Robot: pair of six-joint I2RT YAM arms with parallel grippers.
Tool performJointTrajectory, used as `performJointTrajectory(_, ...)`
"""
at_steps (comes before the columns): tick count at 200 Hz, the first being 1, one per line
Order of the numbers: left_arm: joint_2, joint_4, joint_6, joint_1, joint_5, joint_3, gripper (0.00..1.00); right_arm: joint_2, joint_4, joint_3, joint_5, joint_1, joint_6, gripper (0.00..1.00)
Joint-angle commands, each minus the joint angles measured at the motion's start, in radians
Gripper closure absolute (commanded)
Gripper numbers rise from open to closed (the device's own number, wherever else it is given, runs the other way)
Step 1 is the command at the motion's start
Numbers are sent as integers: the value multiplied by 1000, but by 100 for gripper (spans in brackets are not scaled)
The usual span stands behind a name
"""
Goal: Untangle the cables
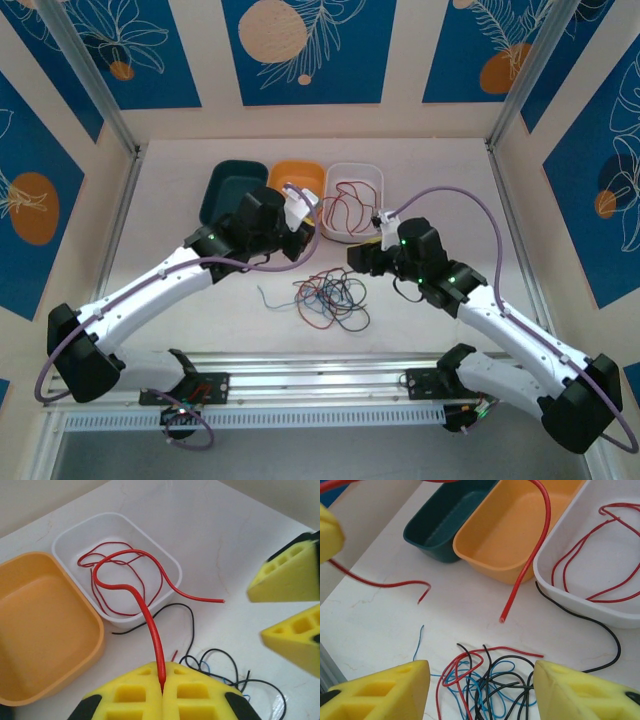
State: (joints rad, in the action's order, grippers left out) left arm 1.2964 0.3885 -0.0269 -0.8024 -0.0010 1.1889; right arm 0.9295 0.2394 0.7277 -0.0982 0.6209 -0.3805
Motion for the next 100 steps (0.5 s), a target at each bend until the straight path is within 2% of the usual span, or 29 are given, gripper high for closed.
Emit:
performJointTrajectory(1, -35, 35, 85, 15, 34, -9, 100, -40, 54, 47, 46, 4, 48, 42)
performJointTrajectory(40, -66, 51, 189, 25, 127, -41, 100, -43, 102, 109, 82, 5, 92, 40)
performJointTrajectory(100, -138, 56, 257, 32, 323, -80, 100, 51, 132, 159, -18, -5, 153, 40)
